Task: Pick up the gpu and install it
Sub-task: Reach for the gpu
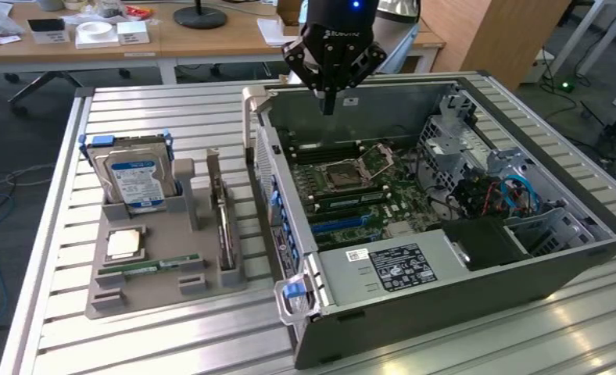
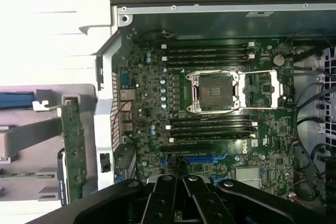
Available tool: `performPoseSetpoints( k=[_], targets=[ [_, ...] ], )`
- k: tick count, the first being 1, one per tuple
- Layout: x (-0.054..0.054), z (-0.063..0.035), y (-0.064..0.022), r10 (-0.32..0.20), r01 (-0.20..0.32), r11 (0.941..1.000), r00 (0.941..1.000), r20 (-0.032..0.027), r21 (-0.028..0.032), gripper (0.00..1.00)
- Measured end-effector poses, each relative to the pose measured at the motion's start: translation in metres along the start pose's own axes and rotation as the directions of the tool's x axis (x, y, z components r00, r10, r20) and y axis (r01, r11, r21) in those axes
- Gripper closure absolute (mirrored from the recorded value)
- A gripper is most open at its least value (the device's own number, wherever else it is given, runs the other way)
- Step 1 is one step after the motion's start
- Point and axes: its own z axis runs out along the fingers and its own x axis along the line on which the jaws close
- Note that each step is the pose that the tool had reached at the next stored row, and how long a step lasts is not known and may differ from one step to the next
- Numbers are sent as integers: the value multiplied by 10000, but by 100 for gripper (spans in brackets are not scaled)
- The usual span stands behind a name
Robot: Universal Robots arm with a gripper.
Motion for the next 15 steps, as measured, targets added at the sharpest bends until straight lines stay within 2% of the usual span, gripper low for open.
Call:
performPoseSetpoints(
  k=[15],
  targets=[
    [203,-5,-15,0,0,10000,10000,1,-1,89]
  ],
)
